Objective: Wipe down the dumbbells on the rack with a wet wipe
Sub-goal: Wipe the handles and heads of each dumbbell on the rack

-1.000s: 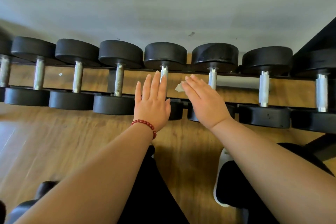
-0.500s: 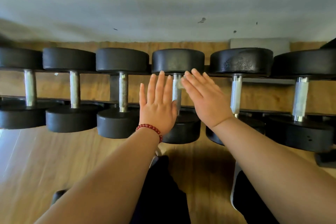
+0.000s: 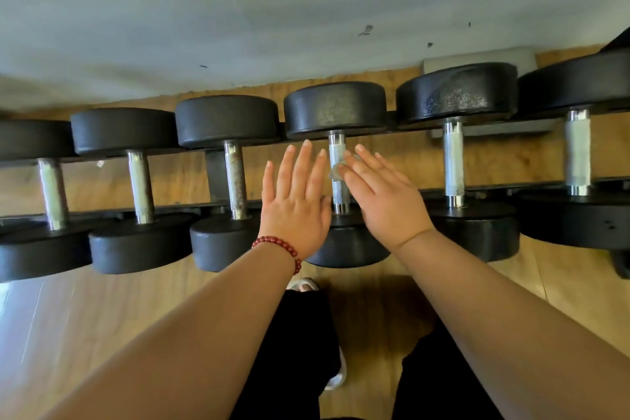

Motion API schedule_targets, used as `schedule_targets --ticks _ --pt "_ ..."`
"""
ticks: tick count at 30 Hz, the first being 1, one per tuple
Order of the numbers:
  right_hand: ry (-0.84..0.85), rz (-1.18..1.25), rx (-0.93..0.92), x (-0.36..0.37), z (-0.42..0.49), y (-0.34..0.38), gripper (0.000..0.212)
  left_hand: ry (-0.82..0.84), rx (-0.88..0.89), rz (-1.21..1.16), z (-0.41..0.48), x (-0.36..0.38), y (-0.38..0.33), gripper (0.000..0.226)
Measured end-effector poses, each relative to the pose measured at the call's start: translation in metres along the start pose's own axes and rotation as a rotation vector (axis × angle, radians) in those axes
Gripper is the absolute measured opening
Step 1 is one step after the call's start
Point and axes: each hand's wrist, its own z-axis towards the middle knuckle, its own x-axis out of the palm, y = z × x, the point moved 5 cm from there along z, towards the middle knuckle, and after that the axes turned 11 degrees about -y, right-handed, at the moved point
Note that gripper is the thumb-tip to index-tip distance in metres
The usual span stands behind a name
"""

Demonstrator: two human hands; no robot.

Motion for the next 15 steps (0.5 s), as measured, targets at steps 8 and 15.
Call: schedule_targets --ticks 8,15 --pt "0.025 -0.058 0.02 -0.008 -0.005 0.021 0.046 -0.04 0.005 0.002 -0.013 -0.019 0.005 0.065" --pt "0.011 -0.099 -0.021 -0.031 -0.006 0.03 0.054 -0.007 -0.08 0.033 -0.027 -0.037 0.003 0.066"
